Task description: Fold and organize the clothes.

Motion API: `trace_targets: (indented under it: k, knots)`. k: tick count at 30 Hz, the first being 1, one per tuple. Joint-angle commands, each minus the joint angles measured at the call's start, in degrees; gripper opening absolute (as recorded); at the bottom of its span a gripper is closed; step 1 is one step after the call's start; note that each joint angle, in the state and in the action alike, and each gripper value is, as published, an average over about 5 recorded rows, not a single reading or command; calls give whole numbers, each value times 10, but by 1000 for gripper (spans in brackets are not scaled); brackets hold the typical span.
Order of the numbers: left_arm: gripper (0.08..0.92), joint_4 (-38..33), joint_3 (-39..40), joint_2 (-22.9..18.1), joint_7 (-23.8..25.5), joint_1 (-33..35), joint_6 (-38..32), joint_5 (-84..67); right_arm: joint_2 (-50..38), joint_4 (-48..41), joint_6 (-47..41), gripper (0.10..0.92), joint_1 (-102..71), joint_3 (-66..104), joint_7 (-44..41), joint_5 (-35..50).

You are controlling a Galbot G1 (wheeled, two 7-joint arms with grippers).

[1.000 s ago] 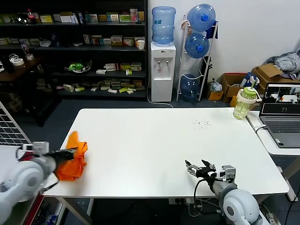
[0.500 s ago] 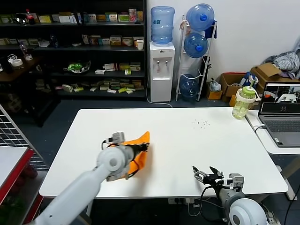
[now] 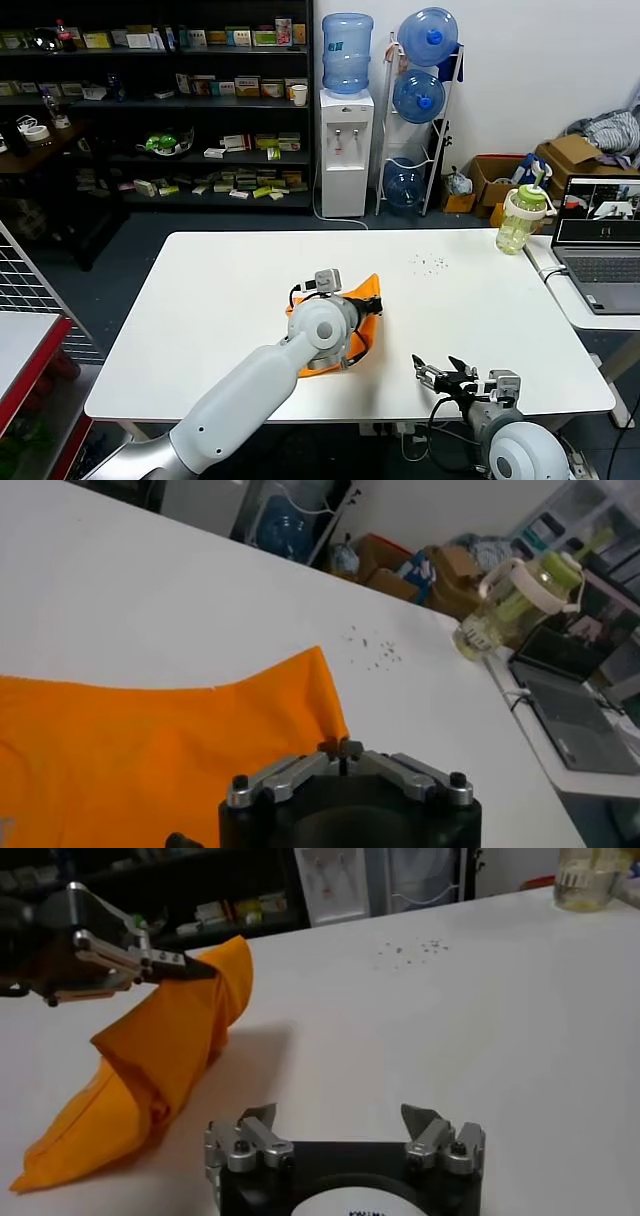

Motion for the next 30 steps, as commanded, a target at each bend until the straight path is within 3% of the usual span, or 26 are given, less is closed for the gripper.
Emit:
trace_targets:
  k: [1, 5, 8, 11, 16, 19, 22, 26, 30]
  knots:
    - [98, 22, 10, -41, 23, -17, -2, 43, -2, -5, 49, 823, 1, 8, -42, -20]
    - [182, -31, -24, -16, 54, 22, -3, 70, -10, -7, 101, 823, 2, 21, -92, -52]
    - [268, -110, -70, 43, 119, 91, -15, 126, -23, -10, 139, 823, -2, 40, -127, -66]
    - [346, -176, -152, 119, 221, 195, -57, 236, -32, -19, 185, 823, -17, 69, -162, -88]
    - [485, -174, -332, 202, 472, 444, -293, 494, -16, -52, 278, 823, -56, 133, -212, -153]
    - [571, -130, -428, 192, 542, 548, -417, 584, 4, -71, 322, 823, -73, 162, -232, -178]
    - [658, -105, -494, 158, 575, 609, -501, 611, 22, -71, 344, 823, -91, 184, -253, -194]
    - [766, -128, -539, 115, 597, 647, -544, 588, 48, -56, 351, 823, -109, 197, -261, -187]
    - [816, -163, -558, 79, 609, 657, -550, 583, 83, -45, 371, 823, -118, 204, -262, -206]
